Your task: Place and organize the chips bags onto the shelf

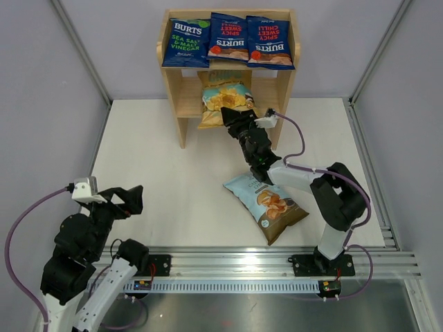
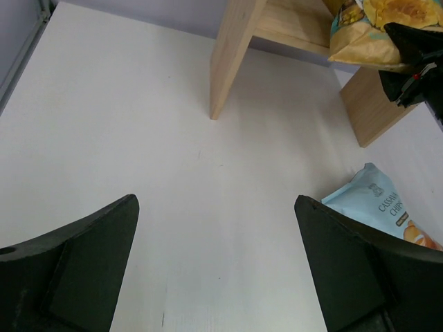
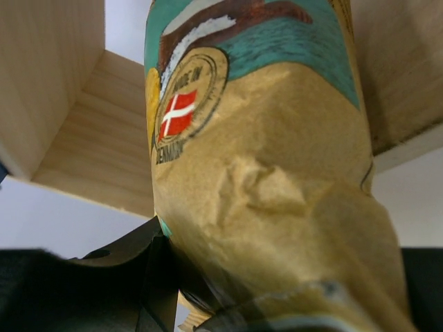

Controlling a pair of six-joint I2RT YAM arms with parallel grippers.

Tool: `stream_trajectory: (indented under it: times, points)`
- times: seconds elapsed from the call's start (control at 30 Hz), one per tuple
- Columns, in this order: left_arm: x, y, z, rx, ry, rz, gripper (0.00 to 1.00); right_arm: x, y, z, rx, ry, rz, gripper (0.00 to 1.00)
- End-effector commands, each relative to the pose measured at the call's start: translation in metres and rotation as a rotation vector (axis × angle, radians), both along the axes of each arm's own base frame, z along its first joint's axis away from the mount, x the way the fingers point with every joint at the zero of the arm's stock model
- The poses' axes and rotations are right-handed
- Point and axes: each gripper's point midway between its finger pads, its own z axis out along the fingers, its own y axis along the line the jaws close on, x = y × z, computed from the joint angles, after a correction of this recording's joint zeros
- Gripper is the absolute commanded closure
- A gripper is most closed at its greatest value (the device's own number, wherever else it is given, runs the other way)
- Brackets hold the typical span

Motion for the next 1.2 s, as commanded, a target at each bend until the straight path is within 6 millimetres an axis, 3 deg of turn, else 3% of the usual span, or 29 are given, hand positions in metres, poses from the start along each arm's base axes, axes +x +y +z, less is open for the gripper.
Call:
stream_trajectory:
  times: [0.0,0.07,0.1,0.13,0.2,0.23,0.33,0.7,1.0,1.17]
  points:
    - [0.001,0.013,0.013,-0.037,-0.08,0.073,0.01,0.023,0.005,0.034,0.107,-0.014,-0.05,0.69]
    - [0.001,0.012,0.013,-0.038,-0.082,0.068,0.01,0.034,0.016,0.017,0.103,0.032,-0.044,0.69]
    - [0.001,0.011,0.012,-0.04,-0.08,0.062,0.01,0.039,0.021,0.026,0.124,0.026,-0.04,0.7]
    - [0.0,0.011,0.012,-0.04,-0.082,0.062,0.01,0.046,0.025,0.013,0.12,0.055,-0.041,0.7]
    - [0.0,0.011,0.012,-0.043,-0.084,0.062,0.01,0.053,0.034,0.019,0.143,0.057,-0.035,0.68]
    - [-0.001,0.011,0.013,-0.045,-0.09,0.062,0.01,0.058,0.039,0.003,0.121,0.095,-0.035,0.68]
    - [-0.002,0.012,0.013,-0.049,-0.097,0.064,0.01,0.062,0.055,0.007,0.121,0.101,-0.019,0.69]
    - [-0.004,0.014,0.015,-0.055,-0.112,0.068,0.01,0.067,0.094,0.003,0.061,0.131,0.03,0.71]
    - [-0.004,0.015,0.015,-0.058,-0.112,0.071,0.01,0.057,0.122,-0.001,0.04,0.138,0.13,0.72]
    - [-0.006,0.017,0.015,-0.063,-0.122,0.076,0.01,0.053,0.12,0.0,0.029,0.148,0.138,0.62]
